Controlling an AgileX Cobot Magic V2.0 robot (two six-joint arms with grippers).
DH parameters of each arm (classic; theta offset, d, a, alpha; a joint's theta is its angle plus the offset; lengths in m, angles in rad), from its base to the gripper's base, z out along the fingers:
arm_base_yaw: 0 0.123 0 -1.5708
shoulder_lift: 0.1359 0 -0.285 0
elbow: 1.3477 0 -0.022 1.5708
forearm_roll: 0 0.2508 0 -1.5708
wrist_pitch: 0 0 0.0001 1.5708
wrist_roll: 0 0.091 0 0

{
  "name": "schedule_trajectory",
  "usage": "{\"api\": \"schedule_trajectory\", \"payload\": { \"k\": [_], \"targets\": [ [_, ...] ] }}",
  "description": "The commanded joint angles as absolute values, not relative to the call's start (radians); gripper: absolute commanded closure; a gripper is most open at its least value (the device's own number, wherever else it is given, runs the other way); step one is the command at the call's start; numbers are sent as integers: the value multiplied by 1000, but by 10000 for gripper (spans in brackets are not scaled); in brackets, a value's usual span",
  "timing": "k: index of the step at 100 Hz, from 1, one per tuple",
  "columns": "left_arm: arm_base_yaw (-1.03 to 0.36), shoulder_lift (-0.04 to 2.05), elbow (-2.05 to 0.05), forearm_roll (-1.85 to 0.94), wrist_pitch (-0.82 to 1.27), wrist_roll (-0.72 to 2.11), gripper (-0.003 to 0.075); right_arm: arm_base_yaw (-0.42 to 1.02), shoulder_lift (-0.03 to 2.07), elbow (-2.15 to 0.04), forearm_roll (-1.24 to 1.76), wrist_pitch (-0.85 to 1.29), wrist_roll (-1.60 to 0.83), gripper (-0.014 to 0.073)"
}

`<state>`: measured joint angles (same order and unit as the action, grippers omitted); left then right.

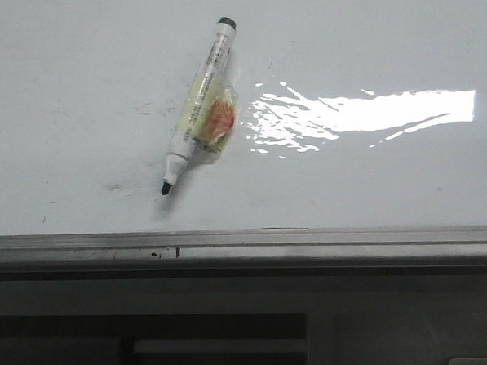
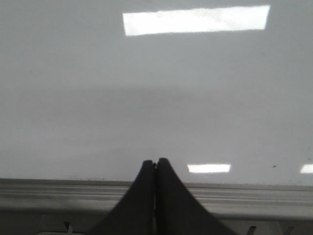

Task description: Write number 5 on whiteboard

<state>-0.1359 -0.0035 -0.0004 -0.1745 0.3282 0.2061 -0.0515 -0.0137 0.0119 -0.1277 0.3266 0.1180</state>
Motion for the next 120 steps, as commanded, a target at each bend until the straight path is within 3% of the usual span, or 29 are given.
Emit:
{"api": "schedule_trajectory", "payload": {
  "k": [1, 120],
  "targets": [
    [-135, -30, 23, -189, 263, 197, 741, -57, -27, 34, -128, 318, 104, 646],
    [-135, -30, 23, -182, 222, 197, 741, -57, -27, 34, -140, 269, 104, 646]
  ]
}}
